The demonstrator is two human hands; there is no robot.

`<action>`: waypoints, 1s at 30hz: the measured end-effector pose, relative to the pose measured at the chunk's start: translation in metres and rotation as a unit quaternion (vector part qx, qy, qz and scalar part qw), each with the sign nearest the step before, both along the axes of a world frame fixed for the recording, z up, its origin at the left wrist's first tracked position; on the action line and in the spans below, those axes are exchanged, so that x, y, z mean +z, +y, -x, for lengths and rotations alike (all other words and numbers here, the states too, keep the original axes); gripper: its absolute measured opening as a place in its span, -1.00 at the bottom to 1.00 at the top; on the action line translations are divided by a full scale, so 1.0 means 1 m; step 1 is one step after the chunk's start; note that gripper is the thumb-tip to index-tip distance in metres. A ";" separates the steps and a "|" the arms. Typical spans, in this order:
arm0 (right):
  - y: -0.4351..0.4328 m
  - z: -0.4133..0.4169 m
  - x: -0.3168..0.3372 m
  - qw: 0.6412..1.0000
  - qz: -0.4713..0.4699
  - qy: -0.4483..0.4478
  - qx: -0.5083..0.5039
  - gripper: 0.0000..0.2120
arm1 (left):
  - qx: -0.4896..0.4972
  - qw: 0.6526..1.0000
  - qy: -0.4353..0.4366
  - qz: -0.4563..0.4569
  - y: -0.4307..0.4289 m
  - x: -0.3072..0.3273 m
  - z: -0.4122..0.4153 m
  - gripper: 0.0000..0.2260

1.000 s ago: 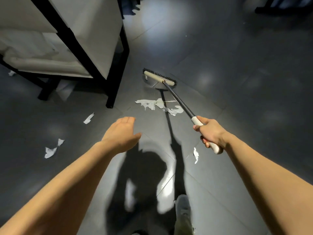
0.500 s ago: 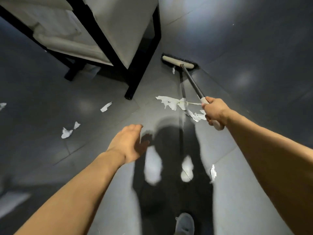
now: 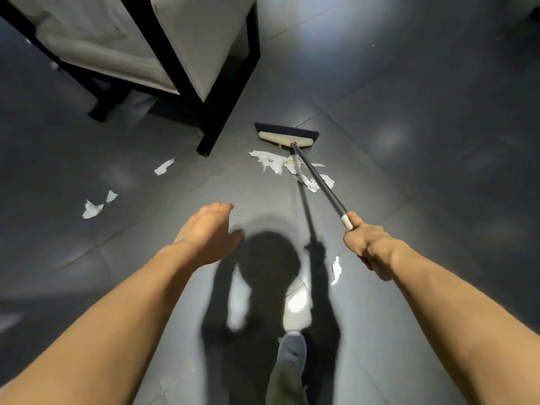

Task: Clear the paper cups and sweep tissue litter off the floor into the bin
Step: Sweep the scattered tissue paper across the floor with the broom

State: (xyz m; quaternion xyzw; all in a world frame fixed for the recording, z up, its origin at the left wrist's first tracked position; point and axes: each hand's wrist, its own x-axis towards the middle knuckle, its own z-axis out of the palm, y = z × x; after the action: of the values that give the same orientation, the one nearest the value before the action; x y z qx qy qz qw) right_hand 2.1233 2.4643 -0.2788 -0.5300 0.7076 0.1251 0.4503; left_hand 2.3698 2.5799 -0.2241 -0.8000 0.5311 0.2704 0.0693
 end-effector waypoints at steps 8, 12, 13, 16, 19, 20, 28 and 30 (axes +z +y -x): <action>0.152 0.057 0.029 0.999 -0.018 0.034 0.037 -0.31 | -0.042 0.999 0.013 0.009 0.097 0.022 0.055 -0.46; 0.210 0.095 0.050 0.998 -0.018 0.033 0.052 -0.33 | -0.060 0.998 0.015 -0.010 0.139 0.038 0.085 -0.45; 0.219 0.107 0.056 0.998 -0.016 0.024 0.047 -0.35 | -0.063 0.998 0.015 -0.013 0.146 0.044 0.094 -0.45; 0.238 0.142 0.078 0.999 0.004 -0.033 -0.008 -0.46 | -0.069 0.997 0.018 -0.011 0.162 0.057 0.121 -0.46; 0.242 0.169 0.092 0.995 0.037 -0.074 -0.059 -0.52 | -0.072 0.997 0.016 -0.006 0.173 0.063 0.146 -0.45; 0.242 0.175 0.093 0.994 0.047 -0.078 -0.068 -0.52 | -0.073 0.997 0.015 -0.005 0.176 0.064 0.153 -0.45; 0.231 0.198 0.081 0.988 0.099 -0.047 -0.104 -0.70 | -0.059 0.998 0.011 -0.004 0.217 0.054 0.180 -0.46; 0.233 0.195 0.073 0.991 0.077 -0.041 -0.097 -0.76 | -0.061 0.998 0.004 -0.004 0.231 0.050 0.175 -0.46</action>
State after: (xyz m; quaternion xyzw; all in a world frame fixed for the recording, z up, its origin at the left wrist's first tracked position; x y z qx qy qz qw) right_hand 1.9283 2.6975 -0.2059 -0.4967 0.7443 0.0040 0.4464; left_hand 2.1948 2.8113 -0.1738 -0.7646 0.5781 0.2715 0.0868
